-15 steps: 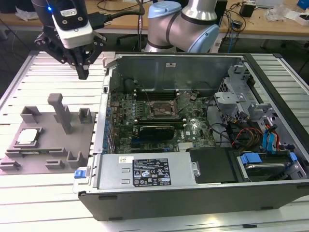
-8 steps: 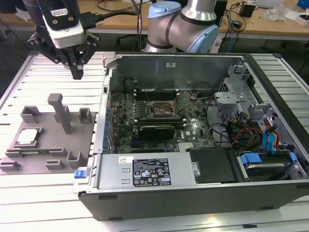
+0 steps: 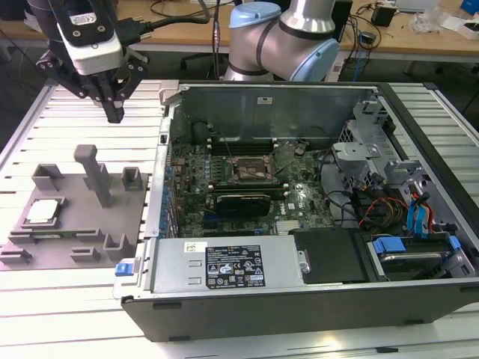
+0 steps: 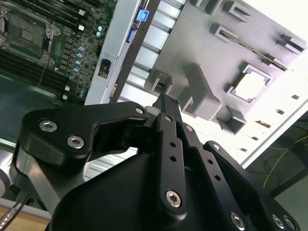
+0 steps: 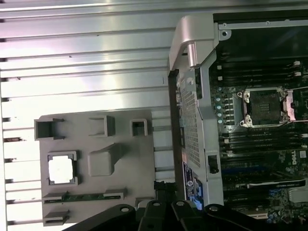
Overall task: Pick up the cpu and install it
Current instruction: 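Reach for the cpu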
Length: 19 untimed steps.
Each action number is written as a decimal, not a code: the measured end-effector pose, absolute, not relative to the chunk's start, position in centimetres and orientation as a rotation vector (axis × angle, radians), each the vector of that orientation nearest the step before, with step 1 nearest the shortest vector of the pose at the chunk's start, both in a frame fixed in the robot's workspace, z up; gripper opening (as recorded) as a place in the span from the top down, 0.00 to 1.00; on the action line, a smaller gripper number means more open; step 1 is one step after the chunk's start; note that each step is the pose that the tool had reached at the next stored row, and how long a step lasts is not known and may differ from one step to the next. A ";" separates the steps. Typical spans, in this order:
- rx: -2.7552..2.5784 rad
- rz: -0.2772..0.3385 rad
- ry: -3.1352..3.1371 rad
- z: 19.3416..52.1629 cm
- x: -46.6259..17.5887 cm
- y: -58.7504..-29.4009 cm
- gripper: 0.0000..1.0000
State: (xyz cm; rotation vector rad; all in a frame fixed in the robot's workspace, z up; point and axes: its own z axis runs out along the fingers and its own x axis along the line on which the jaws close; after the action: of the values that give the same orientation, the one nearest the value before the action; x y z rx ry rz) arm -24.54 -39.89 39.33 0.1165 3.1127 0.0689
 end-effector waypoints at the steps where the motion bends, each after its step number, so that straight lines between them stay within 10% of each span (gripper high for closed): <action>1: 0.116 0.069 3.113 39.3 -24.8 -39.9 0.89; 19: 0.117 0.069 3.113 39.3 -28.7 -39.9 0.89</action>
State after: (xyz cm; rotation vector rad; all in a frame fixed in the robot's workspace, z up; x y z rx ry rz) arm -28.73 -39.89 39.33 0.1165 3.1127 0.0689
